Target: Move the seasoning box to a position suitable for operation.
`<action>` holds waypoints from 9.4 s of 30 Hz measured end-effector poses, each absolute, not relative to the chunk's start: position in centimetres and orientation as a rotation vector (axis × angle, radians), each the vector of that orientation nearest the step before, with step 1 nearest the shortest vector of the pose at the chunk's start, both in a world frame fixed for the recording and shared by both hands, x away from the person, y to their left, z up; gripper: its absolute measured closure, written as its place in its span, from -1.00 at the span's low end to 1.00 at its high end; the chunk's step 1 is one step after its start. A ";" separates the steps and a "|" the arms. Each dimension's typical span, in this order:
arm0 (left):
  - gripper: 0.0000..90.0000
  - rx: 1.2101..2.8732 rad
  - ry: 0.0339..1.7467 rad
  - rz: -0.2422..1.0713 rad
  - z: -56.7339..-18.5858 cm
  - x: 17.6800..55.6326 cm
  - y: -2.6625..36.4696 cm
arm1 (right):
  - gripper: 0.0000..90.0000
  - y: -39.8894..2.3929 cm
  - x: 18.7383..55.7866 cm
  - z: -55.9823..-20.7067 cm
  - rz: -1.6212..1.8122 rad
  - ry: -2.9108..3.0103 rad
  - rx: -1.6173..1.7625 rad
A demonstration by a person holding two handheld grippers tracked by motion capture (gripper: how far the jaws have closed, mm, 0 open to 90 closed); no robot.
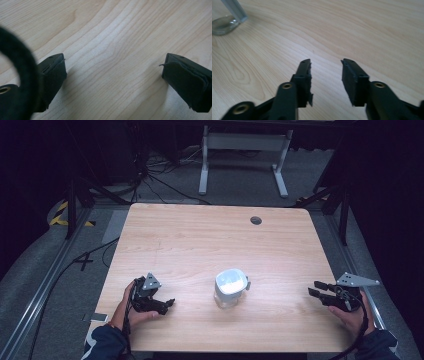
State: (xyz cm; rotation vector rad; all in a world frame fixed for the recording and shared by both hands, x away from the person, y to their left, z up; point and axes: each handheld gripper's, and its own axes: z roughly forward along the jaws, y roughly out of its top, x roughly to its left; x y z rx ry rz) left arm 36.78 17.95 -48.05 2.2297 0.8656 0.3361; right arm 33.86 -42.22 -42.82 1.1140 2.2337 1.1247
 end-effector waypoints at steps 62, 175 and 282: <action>-0.01 2.115 0.847 0.401 -45.6 35.2 16.7 | 1.00 -23.2 37.6 -37.8 1.421 2.424 0.500; 0.86 2.101 0.318 0.427 -34.9 37.7 0.3 | 0.99 -24.5 36.5 -38.7 1.357 2.447 0.488; 0.05 2.325 0.602 0.395 -44.0 36.1 12.8 | 0.89 -30.9 36.8 -40.2 1.119 2.450 0.639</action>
